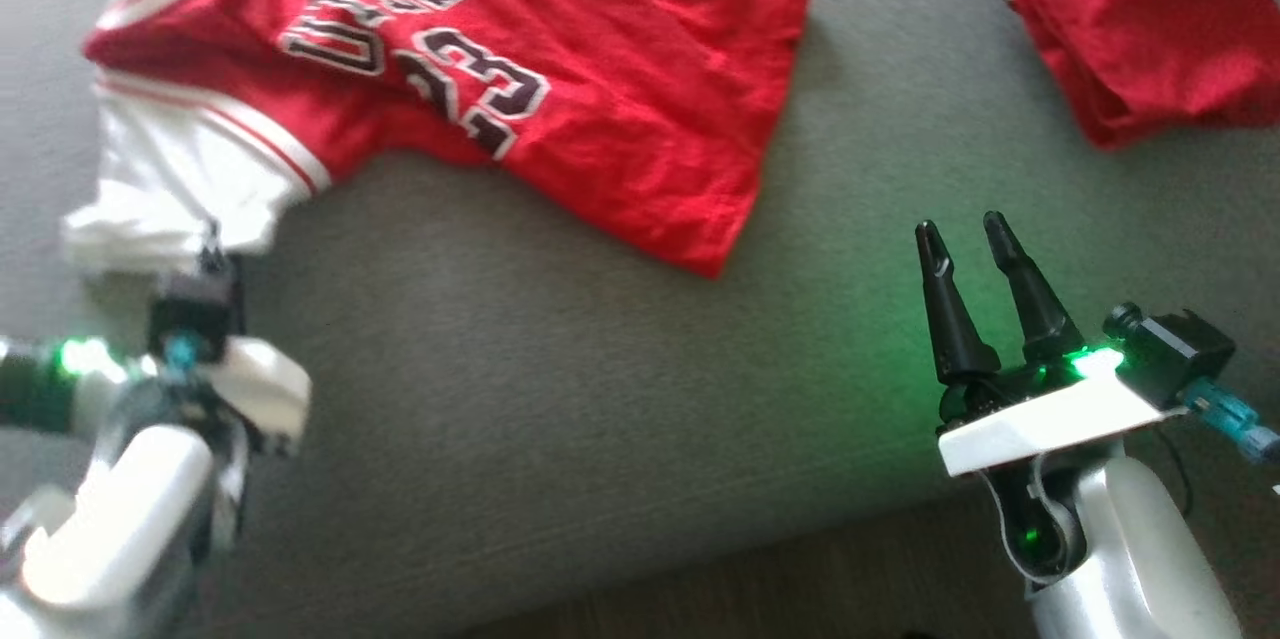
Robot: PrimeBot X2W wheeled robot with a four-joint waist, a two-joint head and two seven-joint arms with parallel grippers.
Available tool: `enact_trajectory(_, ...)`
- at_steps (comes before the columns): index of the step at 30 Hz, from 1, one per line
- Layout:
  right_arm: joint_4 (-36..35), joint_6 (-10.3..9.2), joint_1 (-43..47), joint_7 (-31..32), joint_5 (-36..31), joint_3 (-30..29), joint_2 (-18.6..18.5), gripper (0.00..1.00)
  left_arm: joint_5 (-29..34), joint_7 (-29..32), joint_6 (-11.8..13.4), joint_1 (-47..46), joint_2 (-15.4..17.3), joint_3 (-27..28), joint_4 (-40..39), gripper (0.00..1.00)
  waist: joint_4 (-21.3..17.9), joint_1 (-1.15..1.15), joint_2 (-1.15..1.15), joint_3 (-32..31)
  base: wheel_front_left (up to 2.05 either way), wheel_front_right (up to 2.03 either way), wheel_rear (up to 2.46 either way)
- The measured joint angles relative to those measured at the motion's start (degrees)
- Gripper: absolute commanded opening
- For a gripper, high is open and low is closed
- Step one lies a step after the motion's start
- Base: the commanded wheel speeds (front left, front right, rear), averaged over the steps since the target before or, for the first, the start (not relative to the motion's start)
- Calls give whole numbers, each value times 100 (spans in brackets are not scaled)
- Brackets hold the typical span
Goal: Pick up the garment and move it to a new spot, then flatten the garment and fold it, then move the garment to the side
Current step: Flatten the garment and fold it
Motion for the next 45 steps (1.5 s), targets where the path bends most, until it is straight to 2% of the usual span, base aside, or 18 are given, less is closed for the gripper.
enact_trajectory(5, 9, 0, 10, 0, -24, -19, -1, 100, 141, 36, 359, 638, 242, -187, -1040, 0, 377, 0, 0, -158, 0, 0, 0)
enact_trajectory(18, 73, 0, 154, 0, -165, -200, -2, 100, 569, 1043, 1416, 1894, 912, -742, -3357, 0, 1354, -1, 0, -519, 0, 0, 0)
enact_trajectory(25, 85, 0, 234, 0, -254, -293, -2, 100, 645, 1551, 1756, 2444, 1189, -956, -4053, 0, 1667, -1, 0, -660, 0, 0, 0)
enact_trajectory(32, 82, 0, 236, 0, -286, -319, -2, 100, 348, 1642, 1831, 3137, 1254, -1121, -4350, 0, 1679, -1, 0, -673, 0, 0, 0)
enact_trajectory(33, 82, 0, 236, 0, -286, -320, -2, 100, 265, 1553, 1858, 3221, 1250, -1100, -4352, 100, 1674, 0, 0, -684, 0, 0, 0)
enact_trajectory(36, 84, 0, 241, 0, -285, -323, -2, 100, 25, 1136, 1857, 3365, 1210, -923, -4351, 100, 1639, -1, 0, -734, 0, 0, 0)
enact_trajectory(37, 85, 0, 242, 0, -283, -315, -2, 100, -144, 1005, 1785, 3365, 1160, -805, -4350, 100, 1618, -1, 0, -751, 0, 0, 0)
enact_trajectory(40, 88, 0, 245, 0, -272, -301, -2, 100, -709, 543, 1350, 3262, 928, -353, -4365, 100, 1533, -1, 0, -800, 0, 0, 0)
enact_trajectory(42, 88, 0, 245, 0, -272, -270, -1, 100, -896, 336, 1009, 3068, 911, -122, -4441, 100, 1449, -1, 0, -805, 0, 0, 0)
enact_trajectory(45, 88, 0, 241, 0, -266, -179, -2, 100, -1026, 378, 647, 2360, 990, 226, -4617, 100, 1287, -1, 0, -763, 0, 0, 0)
